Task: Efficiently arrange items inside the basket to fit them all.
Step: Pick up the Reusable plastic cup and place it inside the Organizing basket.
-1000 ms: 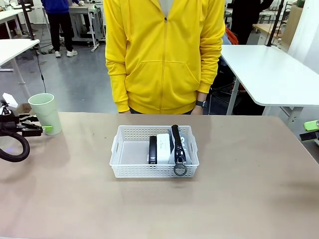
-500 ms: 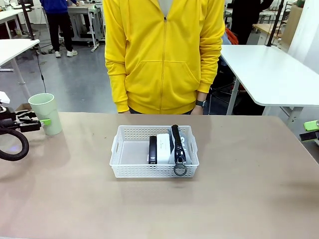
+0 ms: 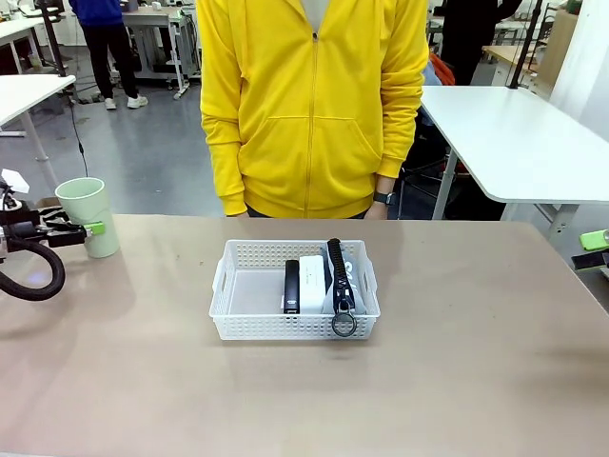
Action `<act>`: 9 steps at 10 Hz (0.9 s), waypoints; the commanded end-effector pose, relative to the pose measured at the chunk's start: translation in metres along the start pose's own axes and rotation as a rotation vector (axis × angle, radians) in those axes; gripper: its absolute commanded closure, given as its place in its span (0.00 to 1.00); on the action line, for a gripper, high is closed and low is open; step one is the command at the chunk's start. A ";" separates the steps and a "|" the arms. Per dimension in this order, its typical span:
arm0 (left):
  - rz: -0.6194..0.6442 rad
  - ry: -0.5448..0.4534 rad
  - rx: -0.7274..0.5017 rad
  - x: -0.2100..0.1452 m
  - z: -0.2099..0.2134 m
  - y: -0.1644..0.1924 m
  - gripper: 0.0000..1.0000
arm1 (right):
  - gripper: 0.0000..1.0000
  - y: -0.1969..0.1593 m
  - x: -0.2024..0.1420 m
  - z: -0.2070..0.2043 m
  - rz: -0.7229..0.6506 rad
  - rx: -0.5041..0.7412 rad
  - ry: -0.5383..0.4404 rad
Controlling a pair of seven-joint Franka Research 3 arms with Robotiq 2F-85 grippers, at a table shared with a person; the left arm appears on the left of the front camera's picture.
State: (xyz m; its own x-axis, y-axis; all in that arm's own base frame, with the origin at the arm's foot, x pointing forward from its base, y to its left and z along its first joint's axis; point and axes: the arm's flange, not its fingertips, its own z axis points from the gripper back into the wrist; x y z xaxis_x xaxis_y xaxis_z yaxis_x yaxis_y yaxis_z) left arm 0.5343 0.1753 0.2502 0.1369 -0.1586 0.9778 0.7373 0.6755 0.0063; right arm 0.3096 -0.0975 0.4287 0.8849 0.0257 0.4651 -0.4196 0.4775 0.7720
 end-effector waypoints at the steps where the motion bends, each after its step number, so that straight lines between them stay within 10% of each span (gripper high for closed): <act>1: -0.005 -0.010 0.021 0.002 -0.007 0.007 0.00 | 0.00 0.004 0.003 0.001 -0.017 0.013 -0.014; 6: -0.006 -0.045 -0.022 0.005 -0.006 0.003 0.00 | 0.00 0.004 0.003 0.001 -0.017 0.013 -0.014; 7: -0.015 -0.044 -0.042 0.007 -0.007 0.001 0.14 | 0.00 0.004 0.003 0.001 -0.017 0.013 -0.014; 8: -0.016 -0.045 -0.041 0.009 -0.006 0.000 0.58 | 0.00 0.004 0.003 0.001 -0.017 0.013 -0.014; 9: -0.018 -0.046 -0.042 0.010 -0.006 -0.001 0.71 | 0.00 0.004 0.003 0.001 -0.017 0.013 -0.014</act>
State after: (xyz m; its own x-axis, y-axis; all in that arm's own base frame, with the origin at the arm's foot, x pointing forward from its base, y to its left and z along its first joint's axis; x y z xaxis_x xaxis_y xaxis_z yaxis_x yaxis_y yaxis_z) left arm 0.5422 0.1696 0.2538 0.1080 -0.1437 0.9837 0.7589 0.6511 0.0118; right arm 0.3096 -0.0975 0.4287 0.8849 0.0257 0.4651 -0.4196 0.4774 0.7720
